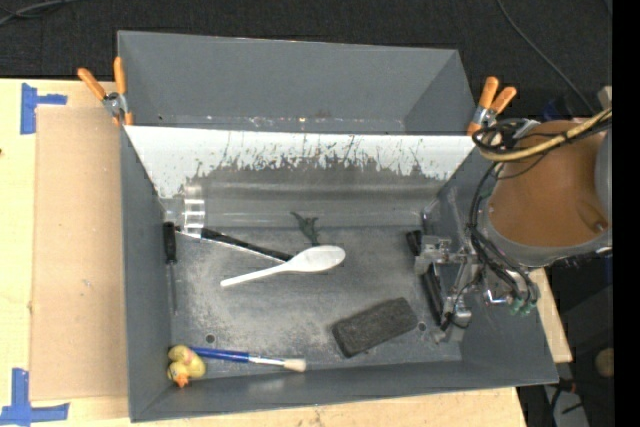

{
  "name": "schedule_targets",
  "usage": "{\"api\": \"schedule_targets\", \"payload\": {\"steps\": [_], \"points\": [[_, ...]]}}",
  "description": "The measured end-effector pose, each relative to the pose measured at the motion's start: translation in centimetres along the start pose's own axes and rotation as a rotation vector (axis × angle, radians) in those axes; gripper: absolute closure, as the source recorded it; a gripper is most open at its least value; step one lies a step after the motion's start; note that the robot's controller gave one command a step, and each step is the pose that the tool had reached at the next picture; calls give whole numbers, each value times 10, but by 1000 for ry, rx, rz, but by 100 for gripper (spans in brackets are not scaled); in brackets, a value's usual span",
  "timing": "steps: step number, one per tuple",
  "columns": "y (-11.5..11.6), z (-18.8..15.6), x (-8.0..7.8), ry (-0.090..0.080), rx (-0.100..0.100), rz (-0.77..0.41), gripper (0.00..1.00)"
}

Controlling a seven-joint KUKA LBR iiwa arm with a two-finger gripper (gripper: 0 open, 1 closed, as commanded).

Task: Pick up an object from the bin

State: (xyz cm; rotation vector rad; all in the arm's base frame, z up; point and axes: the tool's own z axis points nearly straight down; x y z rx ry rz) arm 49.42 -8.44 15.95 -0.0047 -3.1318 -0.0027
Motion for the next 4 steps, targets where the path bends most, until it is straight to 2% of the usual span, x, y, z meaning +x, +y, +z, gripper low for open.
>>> {"api": "schedule_targets", "payload": {"steps": [1, 2, 3, 4], "points": [[1, -4, -2, -8, 1, -5, 0], [37, 86, -4, -6, 1, -77, 0], [45, 75, -8, -13, 4, -161, 0], [42, 94, -4, -1, -1, -99, 0]]}}
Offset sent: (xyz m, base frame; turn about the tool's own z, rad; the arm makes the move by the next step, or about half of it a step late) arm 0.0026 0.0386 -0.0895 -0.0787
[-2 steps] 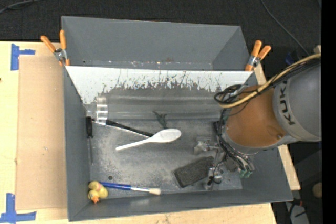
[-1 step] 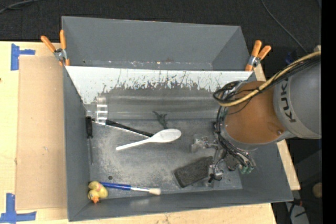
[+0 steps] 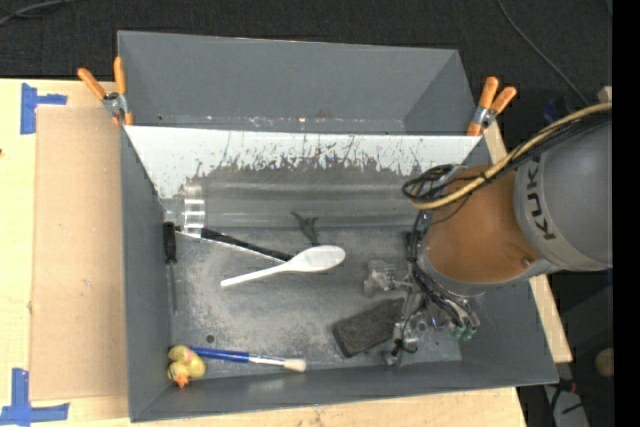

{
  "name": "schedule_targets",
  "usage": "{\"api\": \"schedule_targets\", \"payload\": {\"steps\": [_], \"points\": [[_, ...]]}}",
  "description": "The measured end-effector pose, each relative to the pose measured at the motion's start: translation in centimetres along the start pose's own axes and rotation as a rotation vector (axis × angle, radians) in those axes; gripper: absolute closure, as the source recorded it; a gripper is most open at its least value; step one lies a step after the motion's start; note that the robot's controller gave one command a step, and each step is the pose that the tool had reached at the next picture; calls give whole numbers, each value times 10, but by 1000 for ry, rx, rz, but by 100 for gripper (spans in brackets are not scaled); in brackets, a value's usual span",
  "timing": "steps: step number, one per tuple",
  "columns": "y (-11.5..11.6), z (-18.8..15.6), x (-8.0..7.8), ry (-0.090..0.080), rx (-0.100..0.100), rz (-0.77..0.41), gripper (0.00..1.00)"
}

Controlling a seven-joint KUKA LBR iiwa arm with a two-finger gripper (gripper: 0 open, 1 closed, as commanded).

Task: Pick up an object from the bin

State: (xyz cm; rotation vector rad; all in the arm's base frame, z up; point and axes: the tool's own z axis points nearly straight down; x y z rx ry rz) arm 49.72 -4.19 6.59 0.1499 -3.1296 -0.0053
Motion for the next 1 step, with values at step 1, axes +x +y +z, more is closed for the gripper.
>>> {"api": "schedule_targets", "payload": {"steps": [1], "points": [[0, 17, -2, -9, 3, -11, 0]]}}
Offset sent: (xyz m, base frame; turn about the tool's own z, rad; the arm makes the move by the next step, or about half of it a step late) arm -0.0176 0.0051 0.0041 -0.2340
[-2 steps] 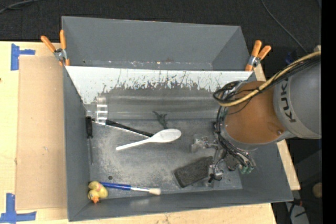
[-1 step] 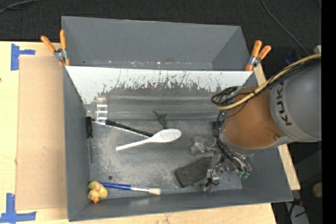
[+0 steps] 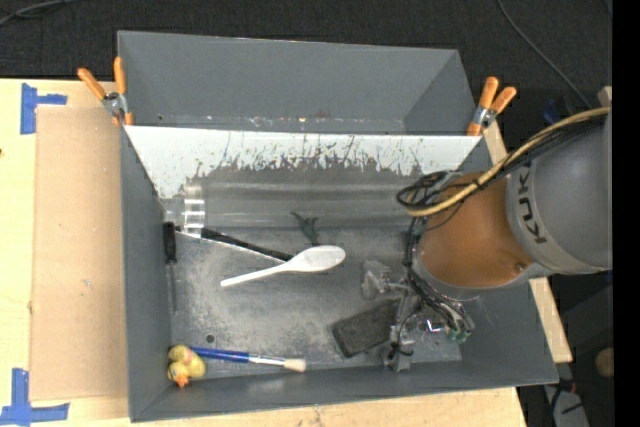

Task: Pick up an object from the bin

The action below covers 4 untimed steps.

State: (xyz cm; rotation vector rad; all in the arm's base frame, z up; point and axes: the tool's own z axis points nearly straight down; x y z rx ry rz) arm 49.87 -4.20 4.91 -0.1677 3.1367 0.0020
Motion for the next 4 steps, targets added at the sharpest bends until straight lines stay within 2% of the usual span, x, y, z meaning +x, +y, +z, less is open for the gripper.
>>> {"api": "schedule_targets", "payload": {"steps": [1, 2, 3, 4], "points": [[8, -21, 17, 4, -3, -223, 100], [8, -21, 17, 4, -3, -224, 100], [9, -42, 20, 13, -6, -224, 100], [9, -73, 19, 9, -5, -223, 100]]}}
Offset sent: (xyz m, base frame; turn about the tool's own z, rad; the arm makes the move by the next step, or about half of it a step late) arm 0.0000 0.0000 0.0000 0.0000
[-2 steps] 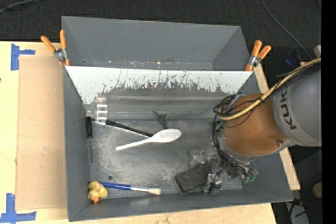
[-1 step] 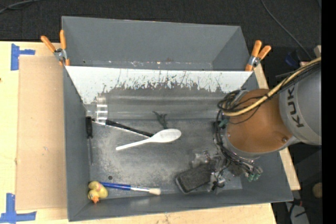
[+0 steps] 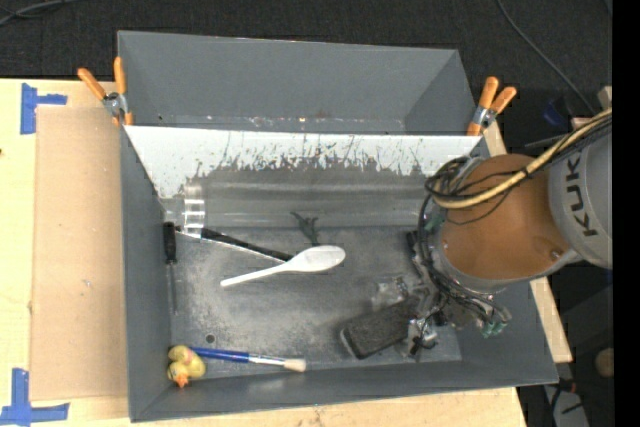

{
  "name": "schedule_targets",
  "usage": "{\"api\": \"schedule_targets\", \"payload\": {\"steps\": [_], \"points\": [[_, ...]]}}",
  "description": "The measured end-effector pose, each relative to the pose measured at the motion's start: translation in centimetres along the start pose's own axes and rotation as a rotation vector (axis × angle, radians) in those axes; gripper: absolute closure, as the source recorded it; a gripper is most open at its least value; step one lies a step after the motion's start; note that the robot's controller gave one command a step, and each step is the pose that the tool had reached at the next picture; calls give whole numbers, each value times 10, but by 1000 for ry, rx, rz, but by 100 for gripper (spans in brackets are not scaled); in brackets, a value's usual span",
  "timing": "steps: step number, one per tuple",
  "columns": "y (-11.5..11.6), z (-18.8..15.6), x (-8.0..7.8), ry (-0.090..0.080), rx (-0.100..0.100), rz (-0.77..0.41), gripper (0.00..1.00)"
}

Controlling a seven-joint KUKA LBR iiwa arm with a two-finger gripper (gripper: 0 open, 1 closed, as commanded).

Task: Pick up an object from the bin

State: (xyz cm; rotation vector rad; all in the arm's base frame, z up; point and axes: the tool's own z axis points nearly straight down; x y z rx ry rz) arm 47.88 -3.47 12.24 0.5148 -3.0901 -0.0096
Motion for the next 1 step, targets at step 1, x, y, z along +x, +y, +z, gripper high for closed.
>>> {"api": "schedule_targets", "payload": {"steps": [1], "points": [[0, -8, -1, -4, 1, 0, 100]]}}
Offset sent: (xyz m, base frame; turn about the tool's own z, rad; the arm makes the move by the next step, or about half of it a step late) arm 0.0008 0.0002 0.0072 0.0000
